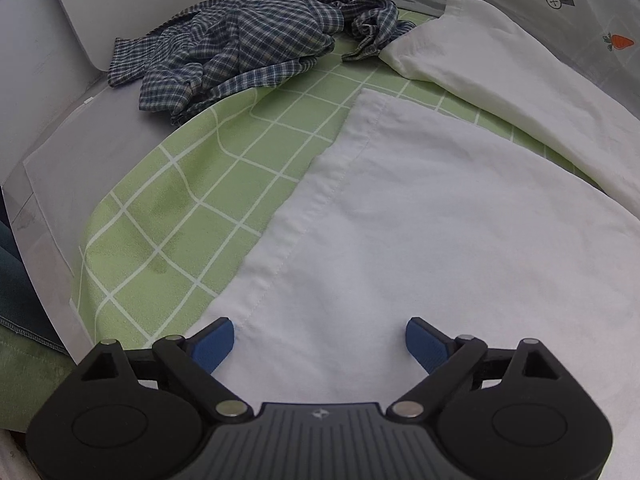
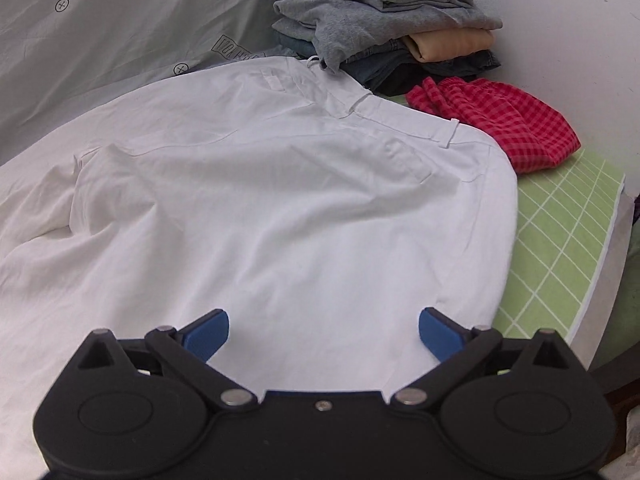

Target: Fold clothes

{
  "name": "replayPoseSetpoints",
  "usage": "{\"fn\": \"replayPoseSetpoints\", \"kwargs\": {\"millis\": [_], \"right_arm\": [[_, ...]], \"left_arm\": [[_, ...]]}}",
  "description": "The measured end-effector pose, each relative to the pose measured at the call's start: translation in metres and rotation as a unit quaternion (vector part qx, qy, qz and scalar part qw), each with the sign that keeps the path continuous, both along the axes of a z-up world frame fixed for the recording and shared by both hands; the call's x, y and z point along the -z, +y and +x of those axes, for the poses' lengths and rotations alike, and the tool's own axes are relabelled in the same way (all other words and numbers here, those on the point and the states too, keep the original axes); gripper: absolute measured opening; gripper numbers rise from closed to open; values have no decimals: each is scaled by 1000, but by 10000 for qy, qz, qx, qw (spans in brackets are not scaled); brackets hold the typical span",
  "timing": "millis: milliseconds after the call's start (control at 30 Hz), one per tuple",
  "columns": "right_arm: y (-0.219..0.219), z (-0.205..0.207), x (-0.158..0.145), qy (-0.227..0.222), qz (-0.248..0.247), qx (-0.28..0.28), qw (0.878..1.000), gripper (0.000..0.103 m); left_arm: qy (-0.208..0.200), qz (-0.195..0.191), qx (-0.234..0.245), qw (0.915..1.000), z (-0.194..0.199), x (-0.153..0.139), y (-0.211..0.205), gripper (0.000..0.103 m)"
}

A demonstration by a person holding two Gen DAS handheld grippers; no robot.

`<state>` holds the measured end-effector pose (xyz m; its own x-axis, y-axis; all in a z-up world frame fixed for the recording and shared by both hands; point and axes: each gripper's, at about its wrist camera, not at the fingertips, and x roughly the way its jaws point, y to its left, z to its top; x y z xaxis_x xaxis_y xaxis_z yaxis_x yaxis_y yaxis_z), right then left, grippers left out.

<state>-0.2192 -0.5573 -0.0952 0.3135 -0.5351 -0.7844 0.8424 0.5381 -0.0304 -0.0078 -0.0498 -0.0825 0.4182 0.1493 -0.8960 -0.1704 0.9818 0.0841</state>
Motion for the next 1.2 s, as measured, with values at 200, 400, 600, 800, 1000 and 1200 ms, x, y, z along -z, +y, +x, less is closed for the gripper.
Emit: {"fn": "replayPoseSetpoints", "kwargs": {"millis": [200, 400, 600, 800, 1000, 1200], "right_arm": [[13, 18, 4, 197, 90, -265, 9994, 103], [21, 41, -7, 74, -175, -458, 9988, 103], [21, 73, -9, 6, -217, -457, 9987, 103], [30, 98, -12, 74, -293, -482, 9984, 103], [40, 109, -13, 257, -359, -406, 9982, 103], [45, 115, -9, 466, -355, -474, 9972, 103]], "left_arm": [[29, -194, -273, 9994, 10, 3, 17, 102], [-360, -647, -597, 9955, 31, -21, 30, 101], [-644, -903, -10, 9938, 94, -29, 13, 59], [-955, -1253, 53, 9875, 172, -23, -6, 52], [-954, -1403, -461, 9844, 226, -8, -11, 63], [-1088, -1425, -708, 9812, 224, -7, -3, 8]]}}
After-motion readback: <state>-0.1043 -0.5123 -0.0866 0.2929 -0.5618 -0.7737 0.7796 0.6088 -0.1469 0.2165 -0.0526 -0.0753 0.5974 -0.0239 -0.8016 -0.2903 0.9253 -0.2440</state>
